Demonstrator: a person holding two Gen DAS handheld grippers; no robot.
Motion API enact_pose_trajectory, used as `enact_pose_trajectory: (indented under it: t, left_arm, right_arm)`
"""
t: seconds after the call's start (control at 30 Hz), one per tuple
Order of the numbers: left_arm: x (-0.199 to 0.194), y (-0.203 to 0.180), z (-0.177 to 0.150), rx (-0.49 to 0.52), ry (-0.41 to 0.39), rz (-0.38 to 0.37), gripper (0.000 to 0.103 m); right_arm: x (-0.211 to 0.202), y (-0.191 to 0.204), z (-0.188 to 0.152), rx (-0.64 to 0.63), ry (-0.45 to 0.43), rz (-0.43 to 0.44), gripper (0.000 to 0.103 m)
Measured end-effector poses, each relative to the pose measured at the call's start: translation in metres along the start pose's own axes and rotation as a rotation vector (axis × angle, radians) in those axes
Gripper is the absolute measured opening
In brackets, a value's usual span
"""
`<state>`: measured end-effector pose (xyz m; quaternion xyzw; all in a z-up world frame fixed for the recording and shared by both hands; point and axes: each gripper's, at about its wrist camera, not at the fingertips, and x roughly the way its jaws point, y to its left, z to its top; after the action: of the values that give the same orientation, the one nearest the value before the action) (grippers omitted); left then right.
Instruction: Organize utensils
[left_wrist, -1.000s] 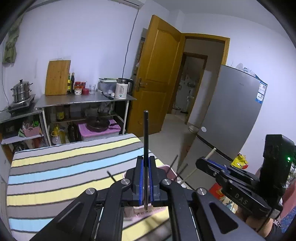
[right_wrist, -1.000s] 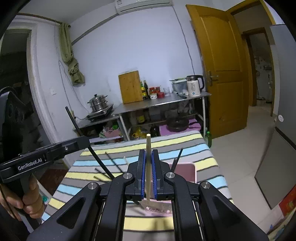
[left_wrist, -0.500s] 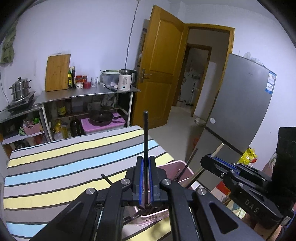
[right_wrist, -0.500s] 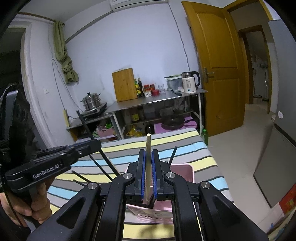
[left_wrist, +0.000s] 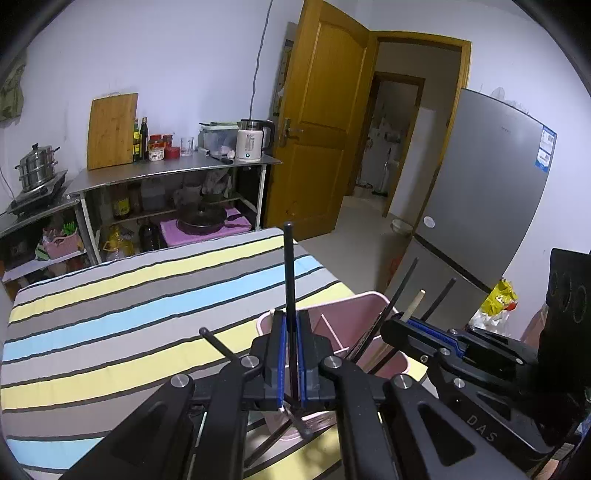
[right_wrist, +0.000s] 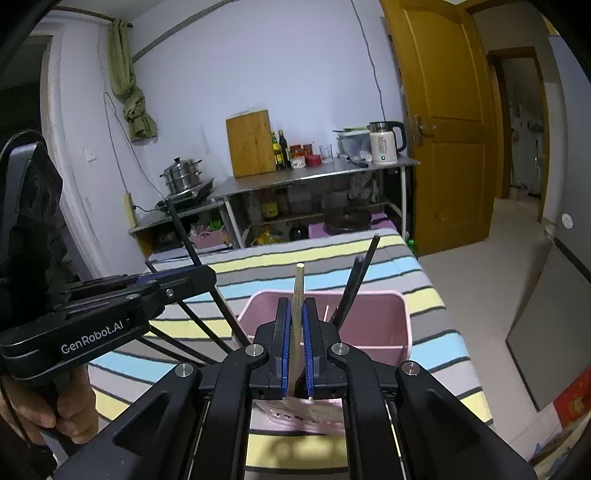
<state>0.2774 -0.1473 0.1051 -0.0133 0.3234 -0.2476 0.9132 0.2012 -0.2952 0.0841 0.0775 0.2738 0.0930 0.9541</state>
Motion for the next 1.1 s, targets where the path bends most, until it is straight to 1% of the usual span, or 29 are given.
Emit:
enact_pose_trajectory:
  t: [0.2,0.27,0.3,0.37,0.6,0.77,0.93,1.1]
  left_arm:
    - [-0.004,0.004,-0.004,-0.01,0.001,-0.009,0.006]
    - [-0.009,0.005,-0.004,-0.014,-0.012,-0.009,0.013]
    - [-0.012,0.006,-0.003,-0.015,-0.018,-0.01,0.014]
    - [-0.019,0.006,-0.002,-0.018,-0.032,-0.016,0.017]
    - [-0.05,0.005,0.002,-0.016,-0.083,-0.019,0.018]
    - [-0.075,0.005,-0.004,-0.025,-0.117,-0.024,0.018]
    - [-0.094,0.005,-0.017,-0.022,-0.132,-0.022,0.018]
    - [-0.106,0.004,-0.04,-0.027,-0.13,-0.018,0.018]
  right_arm:
    - [0.002,-0.002,-0.001,0.009,0.009,-0.001,0.007]
    - [0.0,-0.001,0.001,0.001,0.009,-0.004,0.009]
    - [-0.002,0.0,0.002,-0.002,0.005,-0.007,0.011]
    - [-0.007,0.002,0.005,-0.008,-0.005,-0.01,0.012]
    - [-0.027,0.007,0.012,-0.016,-0.045,-0.017,0.013]
    - [-0.044,0.009,0.012,-0.017,-0.066,-0.019,0.014]
    - [-0.06,0.013,0.004,-0.015,-0.079,-0.017,0.014]
    - [-0.071,0.015,-0.004,-0.01,-0.081,-0.016,0.015]
